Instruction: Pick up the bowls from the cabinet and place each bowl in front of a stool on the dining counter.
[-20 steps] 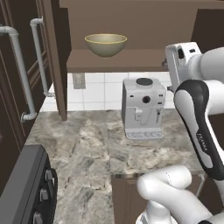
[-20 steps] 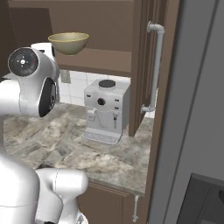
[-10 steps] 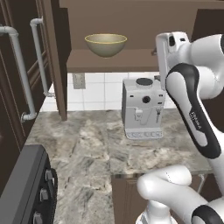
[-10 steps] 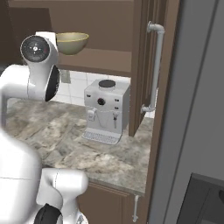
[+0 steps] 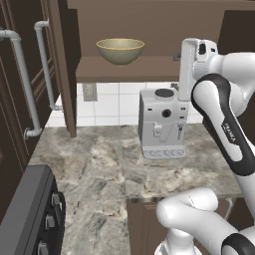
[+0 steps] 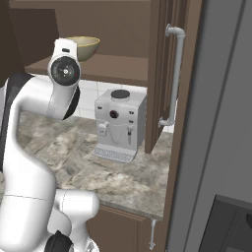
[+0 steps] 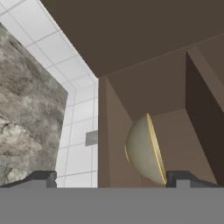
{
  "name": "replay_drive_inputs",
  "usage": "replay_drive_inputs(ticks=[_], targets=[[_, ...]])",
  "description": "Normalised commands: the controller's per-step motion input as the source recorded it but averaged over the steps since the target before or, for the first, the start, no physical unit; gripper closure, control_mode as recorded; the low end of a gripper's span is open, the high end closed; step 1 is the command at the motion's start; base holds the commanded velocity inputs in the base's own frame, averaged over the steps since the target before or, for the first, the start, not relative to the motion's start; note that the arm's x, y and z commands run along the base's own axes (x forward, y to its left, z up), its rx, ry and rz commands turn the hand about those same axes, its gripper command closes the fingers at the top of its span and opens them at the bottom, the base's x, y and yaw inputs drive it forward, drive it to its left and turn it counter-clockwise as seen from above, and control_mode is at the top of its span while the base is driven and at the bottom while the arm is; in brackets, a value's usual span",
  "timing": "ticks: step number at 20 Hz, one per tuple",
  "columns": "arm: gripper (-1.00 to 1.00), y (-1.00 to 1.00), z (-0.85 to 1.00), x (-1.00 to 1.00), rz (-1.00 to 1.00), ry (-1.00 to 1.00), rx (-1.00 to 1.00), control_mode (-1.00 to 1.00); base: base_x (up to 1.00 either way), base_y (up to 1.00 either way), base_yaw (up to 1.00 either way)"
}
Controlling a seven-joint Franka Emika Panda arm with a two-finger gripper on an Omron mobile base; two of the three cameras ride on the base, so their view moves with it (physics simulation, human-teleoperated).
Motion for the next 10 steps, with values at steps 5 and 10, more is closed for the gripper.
replay_drive_inputs(ticks=[5, 10], targets=[[-1.00, 0.01, 0.28, 0.30, 0.00, 0.03, -0.12, -1.00, 0.00, 0.00, 0.00], [-1.00, 0.00, 0.23, 0.32, 0.00, 0.09, -0.08, -1.00, 0.00, 0.00, 0.00]])
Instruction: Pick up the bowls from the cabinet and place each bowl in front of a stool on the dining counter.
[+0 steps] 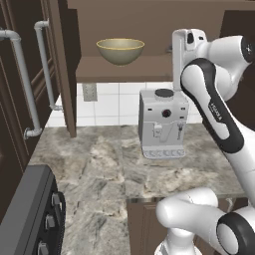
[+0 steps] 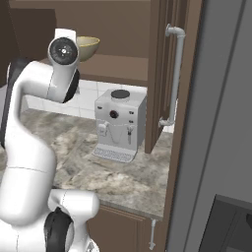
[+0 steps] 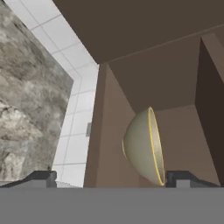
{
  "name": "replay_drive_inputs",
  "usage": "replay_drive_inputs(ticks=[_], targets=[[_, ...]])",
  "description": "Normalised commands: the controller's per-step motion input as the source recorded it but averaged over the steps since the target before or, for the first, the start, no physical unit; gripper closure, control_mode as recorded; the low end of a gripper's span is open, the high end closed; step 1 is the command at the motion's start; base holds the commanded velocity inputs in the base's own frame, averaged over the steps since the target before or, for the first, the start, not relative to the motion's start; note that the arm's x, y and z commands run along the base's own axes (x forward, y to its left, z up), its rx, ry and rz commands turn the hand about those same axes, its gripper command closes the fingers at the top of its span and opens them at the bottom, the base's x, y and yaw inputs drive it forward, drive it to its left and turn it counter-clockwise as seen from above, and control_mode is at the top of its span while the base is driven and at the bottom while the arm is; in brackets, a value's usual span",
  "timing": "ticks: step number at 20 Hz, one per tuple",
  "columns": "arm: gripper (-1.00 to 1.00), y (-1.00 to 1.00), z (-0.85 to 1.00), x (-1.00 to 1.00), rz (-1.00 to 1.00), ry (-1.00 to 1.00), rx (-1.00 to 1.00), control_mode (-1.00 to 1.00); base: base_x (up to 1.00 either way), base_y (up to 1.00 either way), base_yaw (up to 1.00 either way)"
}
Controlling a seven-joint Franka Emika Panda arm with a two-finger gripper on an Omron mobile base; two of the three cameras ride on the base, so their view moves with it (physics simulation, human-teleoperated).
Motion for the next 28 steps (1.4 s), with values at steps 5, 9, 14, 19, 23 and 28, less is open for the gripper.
replay_drive_inputs(ticks=[5, 9, 14, 19, 23, 28], targets=[[-1.00, 0.00, 0.00, 0.32, 0.00, 0.00, 0.00, -1.00, 0.00, 0.00, 0.00], [-1.00, 0.00, 0.00, 0.21, 0.00, -0.04, 0.00, -1.00, 0.00, 0.00, 0.00], [-1.00, 0.00, 0.00, 0.18, 0.00, -0.09, 0.00, -1.00, 0.00, 0.00, 0.00], [-1.00, 0.00, 0.00, 0.21, 0.00, -0.04, 0.00, -1.00, 0.00, 0.00, 0.00], [-1.00, 0.00, 0.00, 0.22, 0.00, 0.01, 0.00, -1.00, 0.00, 0.00, 0.00], [-1.00, 0.00, 0.00, 0.30, 0.00, 0.01, 0.00, -1.00, 0.00, 0.00, 0.00]])
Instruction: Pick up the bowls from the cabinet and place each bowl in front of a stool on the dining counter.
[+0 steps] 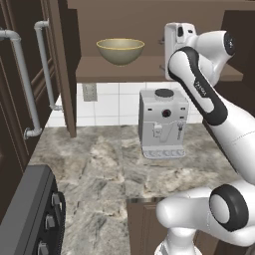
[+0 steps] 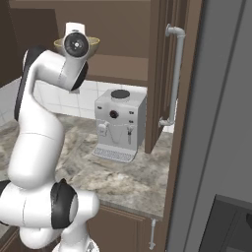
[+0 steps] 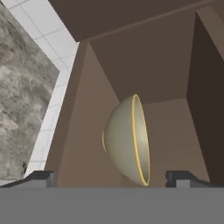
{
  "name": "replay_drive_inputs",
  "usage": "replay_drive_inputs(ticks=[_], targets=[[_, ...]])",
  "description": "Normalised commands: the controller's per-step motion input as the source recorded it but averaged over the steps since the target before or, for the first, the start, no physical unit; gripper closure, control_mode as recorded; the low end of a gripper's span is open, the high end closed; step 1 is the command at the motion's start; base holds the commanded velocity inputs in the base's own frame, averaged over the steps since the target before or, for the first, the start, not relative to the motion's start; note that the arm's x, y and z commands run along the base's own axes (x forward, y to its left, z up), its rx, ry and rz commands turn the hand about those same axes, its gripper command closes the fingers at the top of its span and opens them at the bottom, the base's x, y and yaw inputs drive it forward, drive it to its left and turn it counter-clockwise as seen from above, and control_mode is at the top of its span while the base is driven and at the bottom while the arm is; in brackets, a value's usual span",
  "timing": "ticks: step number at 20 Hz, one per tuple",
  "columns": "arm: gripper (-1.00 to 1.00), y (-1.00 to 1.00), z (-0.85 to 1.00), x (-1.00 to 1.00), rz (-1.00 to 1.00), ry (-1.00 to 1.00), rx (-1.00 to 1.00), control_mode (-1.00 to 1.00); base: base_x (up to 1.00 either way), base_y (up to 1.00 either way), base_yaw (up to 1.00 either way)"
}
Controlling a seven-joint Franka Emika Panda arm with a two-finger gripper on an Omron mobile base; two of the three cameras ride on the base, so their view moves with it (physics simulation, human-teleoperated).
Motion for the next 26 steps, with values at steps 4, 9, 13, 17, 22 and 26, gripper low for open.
replay_drive_inputs(ticks=[4, 9, 13, 17, 22, 26], targets=[[-1.00, 0.00, 0.00, 0.39, 0.00, 0.00, 0.00, -1.00, 0.00, 0.00, 0.00], [-1.00, 0.00, 0.00, 0.31, 0.00, 0.00, 0.00, -1.00, 0.00, 0.00, 0.00], [-1.00, 0.00, 0.00, 0.28, 0.00, 0.00, 0.00, -1.00, 0.00, 0.00, 0.00], [-1.00, 0.04, 0.00, 0.29, 0.00, 0.00, 0.00, -1.00, 0.00, 0.00, 0.00], [-1.00, 0.09, -0.02, 0.28, 0.00, 0.00, 0.00, -1.00, 0.00, 0.00, 0.00], [-1.00, 0.11, -0.07, 0.29, 0.00, 0.00, 0.00, -1.00, 0.00, 0.00, 0.00]])
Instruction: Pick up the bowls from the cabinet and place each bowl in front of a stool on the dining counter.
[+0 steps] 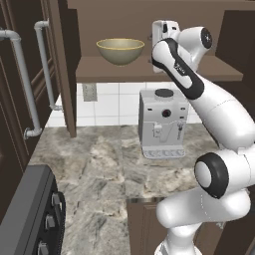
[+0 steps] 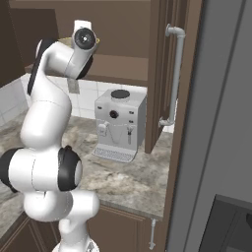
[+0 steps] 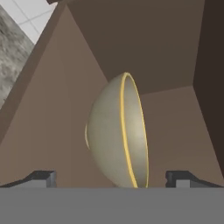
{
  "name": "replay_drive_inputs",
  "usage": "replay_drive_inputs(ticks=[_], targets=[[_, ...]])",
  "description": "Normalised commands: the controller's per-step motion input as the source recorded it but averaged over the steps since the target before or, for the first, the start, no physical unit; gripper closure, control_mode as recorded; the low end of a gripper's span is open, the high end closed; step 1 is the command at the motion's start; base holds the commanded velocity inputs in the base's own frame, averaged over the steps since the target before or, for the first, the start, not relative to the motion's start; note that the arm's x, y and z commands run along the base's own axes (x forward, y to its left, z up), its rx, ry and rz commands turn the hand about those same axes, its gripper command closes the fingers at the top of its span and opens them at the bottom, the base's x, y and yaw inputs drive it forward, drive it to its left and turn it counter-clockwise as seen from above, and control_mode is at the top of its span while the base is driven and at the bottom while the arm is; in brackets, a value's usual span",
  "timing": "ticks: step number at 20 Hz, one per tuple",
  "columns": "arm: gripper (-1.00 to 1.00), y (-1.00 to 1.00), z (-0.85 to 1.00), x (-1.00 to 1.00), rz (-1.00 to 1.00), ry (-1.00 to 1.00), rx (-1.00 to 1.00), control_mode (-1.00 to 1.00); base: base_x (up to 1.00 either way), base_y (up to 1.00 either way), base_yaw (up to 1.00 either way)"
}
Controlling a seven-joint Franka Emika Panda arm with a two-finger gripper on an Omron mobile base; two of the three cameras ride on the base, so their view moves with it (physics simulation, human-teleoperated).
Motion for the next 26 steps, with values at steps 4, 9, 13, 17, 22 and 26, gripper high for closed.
replay_drive_inputs(ticks=[4, 9, 13, 17, 22, 26], targets=[[-1.00, 0.08, -0.07, 0.28, 0.00, 0.00, 0.00, -1.00, 0.00, 0.00, 0.00], [-1.00, 0.07, -0.07, 0.29, 0.00, 0.00, 0.00, -1.00, 0.00, 0.00, 0.00], [-1.00, 0.14, -0.01, 0.40, 0.00, 0.00, 0.00, -1.00, 0.00, 0.00, 0.00], [-1.00, 0.09, 0.00, 0.32, 0.00, 0.00, 0.00, -1.00, 0.00, 0.00, 0.00], [-1.00, 0.03, -0.01, 0.17, 0.00, 0.00, 0.00, -1.00, 0.00, 0.00, 0.00], [-1.00, 0.00, -0.05, 0.11, 0.00, 0.01, 0.00, -1.00, 0.00, 0.00, 0.00]])
